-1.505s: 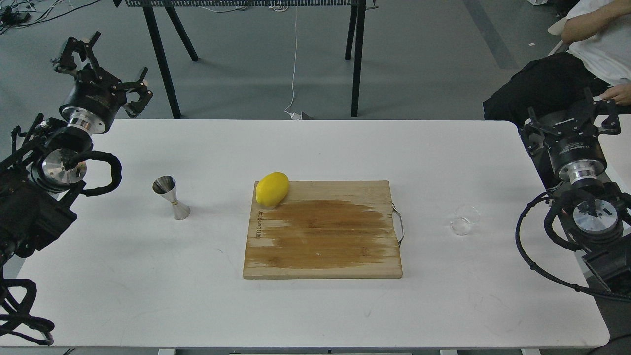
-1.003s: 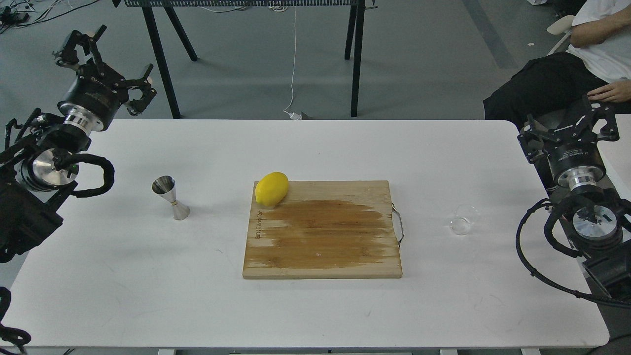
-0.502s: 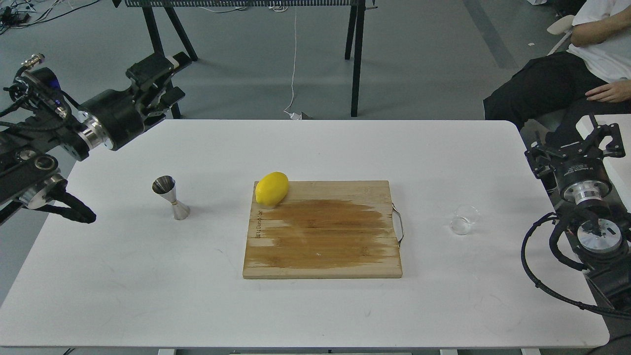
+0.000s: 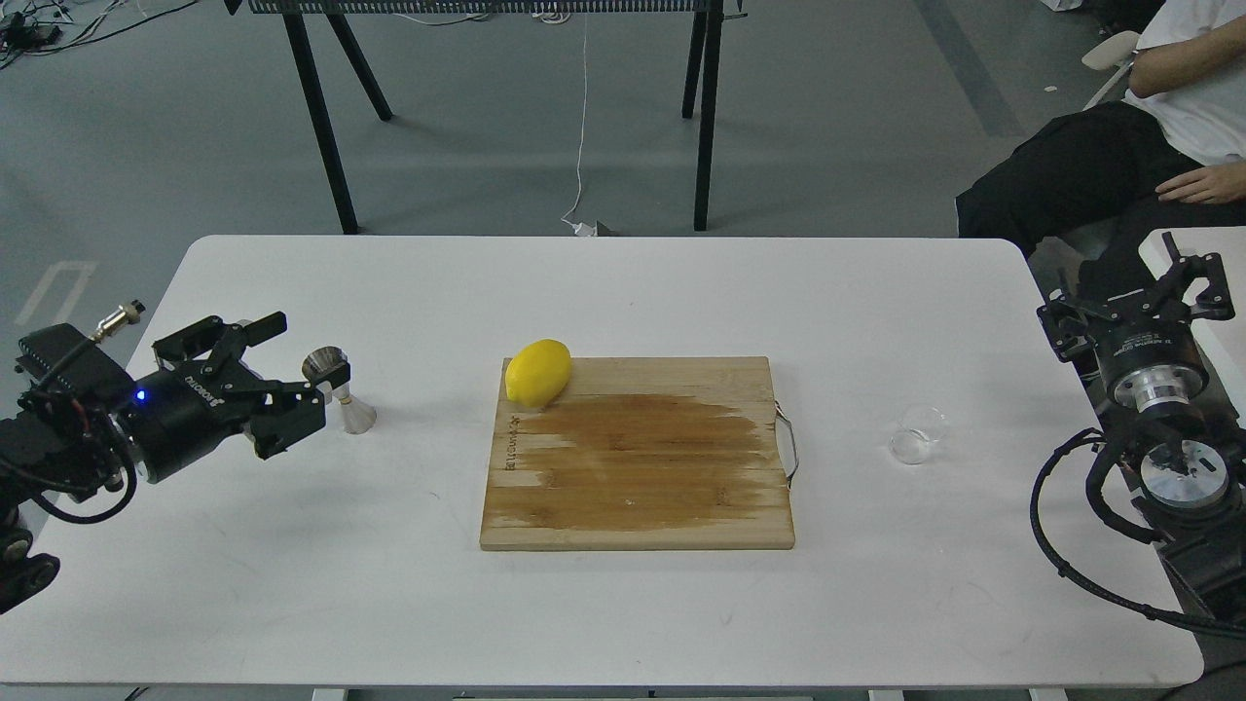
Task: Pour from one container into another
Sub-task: 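Reach the left gripper down to the metal jigger beside the board, then grasp the metal jigger with the left gripper and lift it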
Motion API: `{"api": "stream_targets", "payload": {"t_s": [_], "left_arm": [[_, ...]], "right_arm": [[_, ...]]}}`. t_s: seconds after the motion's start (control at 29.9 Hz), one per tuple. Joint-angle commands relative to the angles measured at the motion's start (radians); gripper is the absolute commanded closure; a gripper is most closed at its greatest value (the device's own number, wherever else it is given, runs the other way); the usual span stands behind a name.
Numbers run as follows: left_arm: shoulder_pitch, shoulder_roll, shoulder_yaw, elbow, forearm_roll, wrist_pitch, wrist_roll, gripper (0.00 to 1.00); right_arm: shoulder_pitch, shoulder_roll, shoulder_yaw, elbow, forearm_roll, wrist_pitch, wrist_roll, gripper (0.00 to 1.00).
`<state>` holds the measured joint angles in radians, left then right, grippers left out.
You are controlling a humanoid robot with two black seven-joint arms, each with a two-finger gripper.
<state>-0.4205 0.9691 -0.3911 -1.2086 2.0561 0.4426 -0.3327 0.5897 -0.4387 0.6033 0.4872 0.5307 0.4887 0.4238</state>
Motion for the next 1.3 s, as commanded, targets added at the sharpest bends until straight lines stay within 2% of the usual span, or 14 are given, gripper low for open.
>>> {"api": "stream_targets", "payload": {"t_s": [0.0,0.13,0.23,0.43,0.64,0.87,1.07,1.27], "left_arm": [[0.019,-0.084,0.002,0.165,0.032,0.033,0.000,0.07],[0.019,-0.199,0.003,0.343,0.027,0.046,-0.008,0.07],[0.017,-0.271,-0.002,0.409,0.015,0.046,-0.011,0.07],[0.008,-0.368,-0.014,0.475,-0.034,0.046,-0.005,0.07],[-0.026,-0.452,-0.012,0.554,-0.122,0.046,-0.006,0.13],[-0.044,-0.484,-0.014,0.570,-0.126,0.046,-0.003,0.20],[-0.060,-0.538,-0.014,0.667,-0.126,0.046,-0.008,0.25],[-0.067,-0.546,-0.014,0.670,-0.125,0.046,-0.003,0.40]], "right_arm": [[-0.002,0.000,-0.007,0.001,-0.001,0.000,0.001,0.00],[-0.002,0.001,-0.010,0.001,-0.003,0.000,0.001,0.00],[-0.002,0.001,-0.010,-0.001,-0.003,0.000,0.001,0.00],[-0.002,0.000,-0.028,-0.004,-0.069,0.000,0.001,0.00],[-0.002,0.000,-0.031,-0.048,-0.074,0.000,0.001,0.00],[-0.002,0.000,-0.033,-0.059,-0.075,0.000,0.001,0.00],[-0.001,0.023,-0.033,-0.084,-0.075,0.000,0.001,0.00],[-0.001,0.034,-0.033,-0.084,-0.075,0.000,0.001,0.00]]}}
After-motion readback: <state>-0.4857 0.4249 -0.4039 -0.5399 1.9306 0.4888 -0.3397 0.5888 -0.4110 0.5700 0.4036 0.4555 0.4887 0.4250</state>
